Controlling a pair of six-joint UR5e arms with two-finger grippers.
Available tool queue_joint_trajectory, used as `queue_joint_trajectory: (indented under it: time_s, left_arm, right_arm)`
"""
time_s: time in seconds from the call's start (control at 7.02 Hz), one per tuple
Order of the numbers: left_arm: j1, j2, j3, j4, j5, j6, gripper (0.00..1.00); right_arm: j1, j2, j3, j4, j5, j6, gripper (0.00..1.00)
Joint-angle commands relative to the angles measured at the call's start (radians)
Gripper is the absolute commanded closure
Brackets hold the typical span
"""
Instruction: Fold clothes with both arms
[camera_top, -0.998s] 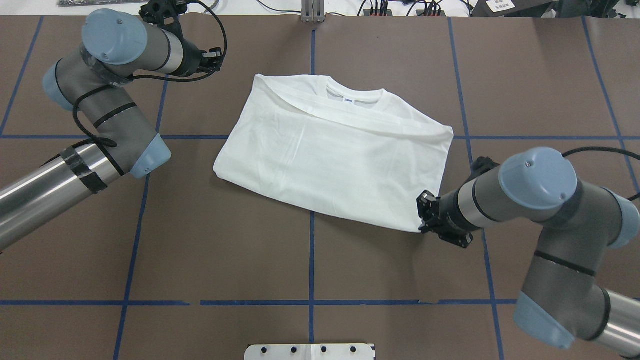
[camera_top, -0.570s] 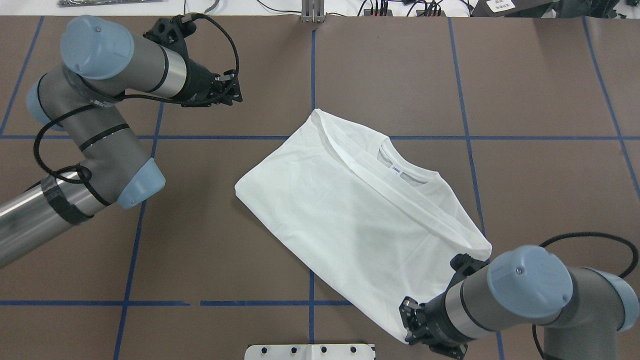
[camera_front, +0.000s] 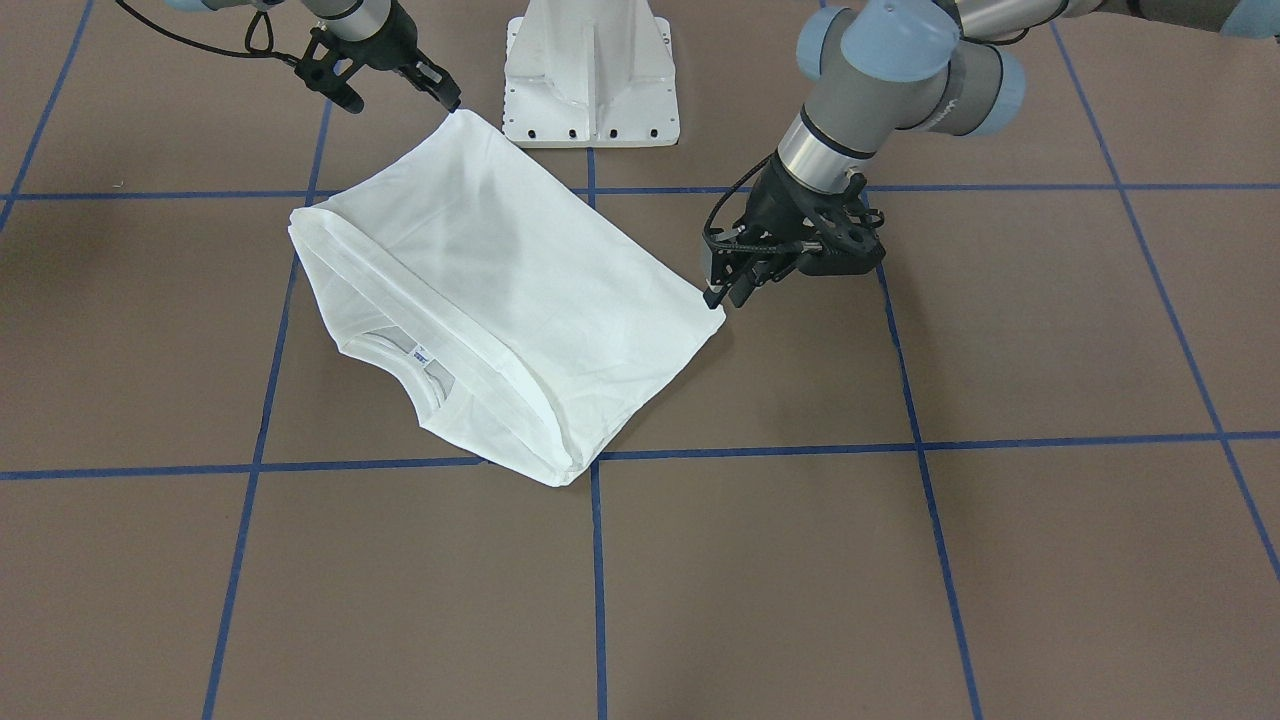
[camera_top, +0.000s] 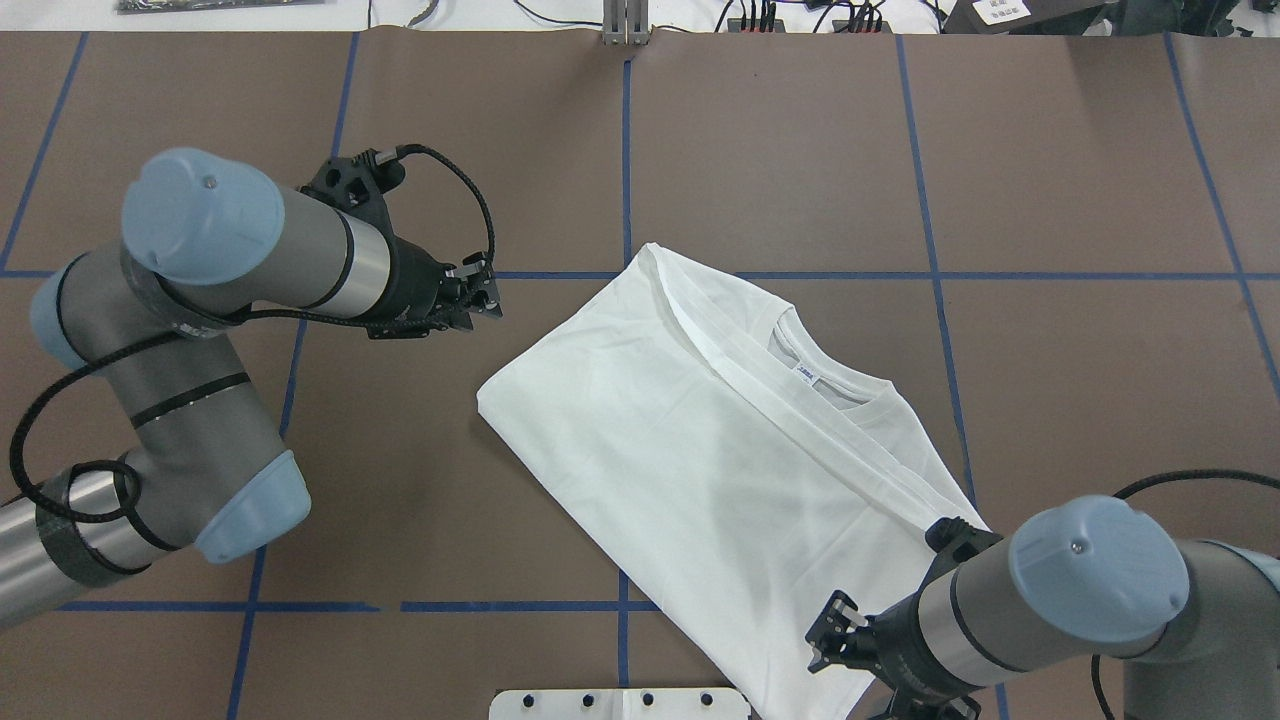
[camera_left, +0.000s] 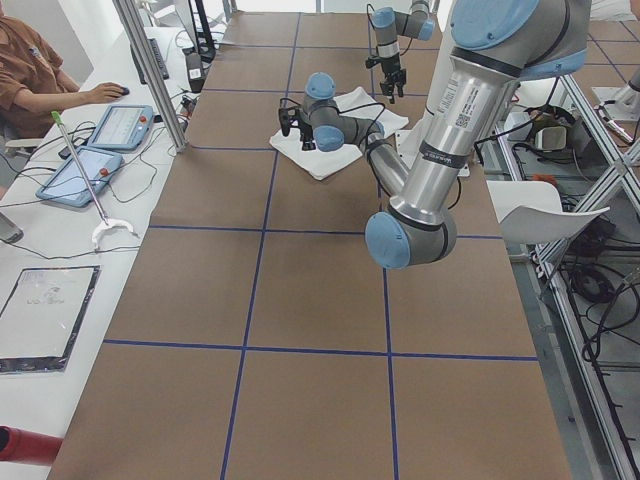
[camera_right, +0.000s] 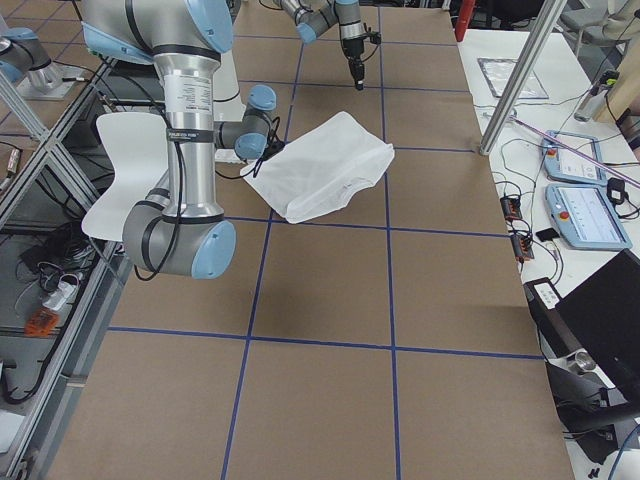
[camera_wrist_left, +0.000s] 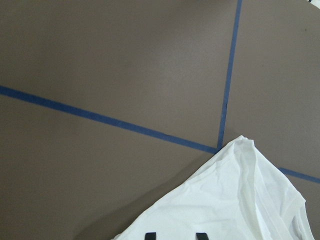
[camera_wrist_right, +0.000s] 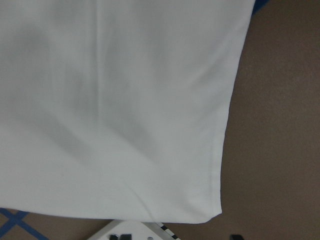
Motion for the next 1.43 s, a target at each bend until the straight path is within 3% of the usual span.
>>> queue_joint_trajectory:
  time_s: [0.0, 0.29, 0.86, 1.0, 1.14, 1.28]
  left_arm:
    - [0.132, 0.017, 0.004, 0.025, 0.079, -0.086, 0.5]
    - [0.178, 0.02, 0.046, 0.025, 0.137, -0.093, 0.5]
    - [0.183, 0.002, 0.12, 0.023, 0.175, -0.084, 0.52]
    - [0.18, 0.002, 0.122, 0.023, 0.192, -0.082, 0.59]
    - [0.177, 0.0, 0.123, 0.022, 0.21, -0.085, 0.94]
    - [0.162, 0.002, 0.125, 0.022, 0.217, -0.073, 1.0]
  right_arm:
    - [0.233, 0.028, -0.042, 0.0, 0.055, -0.022, 0.0]
    - [0.385, 0.08, -0.106, -0.001, 0.052, -0.178, 0.0]
    - [0.387, 0.091, -0.153, -0.001, 0.047, -0.197, 0.0]
    - [0.387, 0.091, -0.16, -0.001, 0.047, -0.198, 0.0]
    - [0.387, 0.09, -0.16, -0.001, 0.047, -0.198, 0.0]
    - [0.387, 0.09, -0.16, -0.001, 0.047, -0.198, 0.0]
